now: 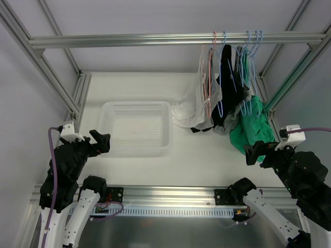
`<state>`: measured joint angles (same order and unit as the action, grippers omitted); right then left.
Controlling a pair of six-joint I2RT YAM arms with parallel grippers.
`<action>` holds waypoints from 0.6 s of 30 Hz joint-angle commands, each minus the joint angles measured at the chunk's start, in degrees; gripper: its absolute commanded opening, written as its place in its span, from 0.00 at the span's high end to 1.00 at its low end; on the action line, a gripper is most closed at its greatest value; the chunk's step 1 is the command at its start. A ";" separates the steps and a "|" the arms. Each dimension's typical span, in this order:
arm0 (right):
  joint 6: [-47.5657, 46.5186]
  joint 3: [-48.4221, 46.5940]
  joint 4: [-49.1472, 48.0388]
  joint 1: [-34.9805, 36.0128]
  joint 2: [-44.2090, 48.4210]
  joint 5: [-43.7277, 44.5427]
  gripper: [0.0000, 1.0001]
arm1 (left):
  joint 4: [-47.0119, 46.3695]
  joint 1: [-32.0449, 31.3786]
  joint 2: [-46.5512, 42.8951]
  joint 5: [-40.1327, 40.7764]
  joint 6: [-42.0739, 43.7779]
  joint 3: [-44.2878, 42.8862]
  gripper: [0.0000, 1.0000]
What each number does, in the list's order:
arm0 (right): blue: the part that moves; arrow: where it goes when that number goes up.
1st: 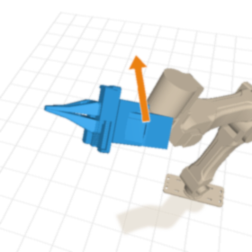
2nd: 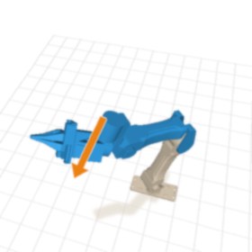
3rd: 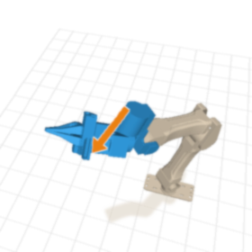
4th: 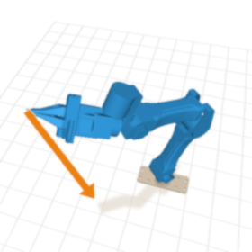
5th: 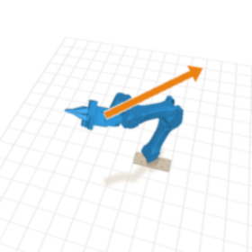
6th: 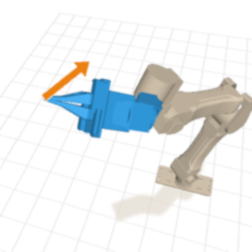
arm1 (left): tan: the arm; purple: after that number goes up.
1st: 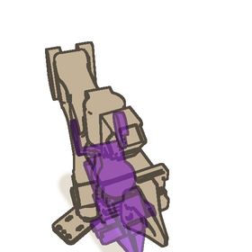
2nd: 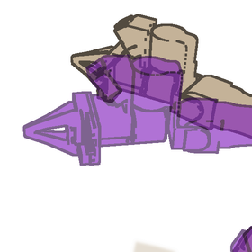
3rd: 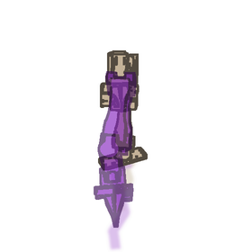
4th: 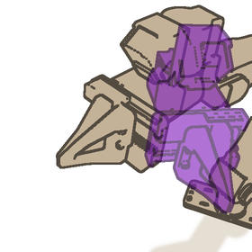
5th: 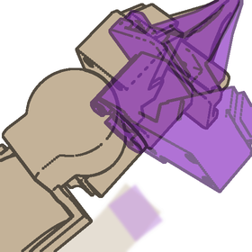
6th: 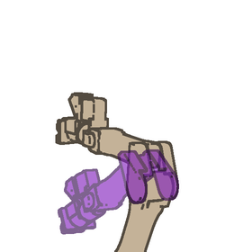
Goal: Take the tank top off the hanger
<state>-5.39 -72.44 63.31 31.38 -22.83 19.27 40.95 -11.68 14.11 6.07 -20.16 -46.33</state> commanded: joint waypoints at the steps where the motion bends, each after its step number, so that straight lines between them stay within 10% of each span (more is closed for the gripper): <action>1: 0.20 -0.33 -1.61 0.18 -0.29 0.60 0.00 | -1.84 -0.53 -0.66 -0.53 0.21 0.10 0.01; 13: 5.12 -13.05 -6.89 0.09 -14.06 -21.63 0.00 | -1.84 -0.53 -0.66 -0.27 0.12 0.18 0.01; 18: 5.12 -22.64 -5.21 0.18 -23.74 -15.68 0.01 | -1.75 -0.53 -1.01 0.09 0.04 0.18 0.01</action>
<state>-1.48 -91.44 58.76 31.38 -42.15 2.92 40.95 -11.68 13.80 6.11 -20.16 -46.33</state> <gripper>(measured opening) 0.992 0.986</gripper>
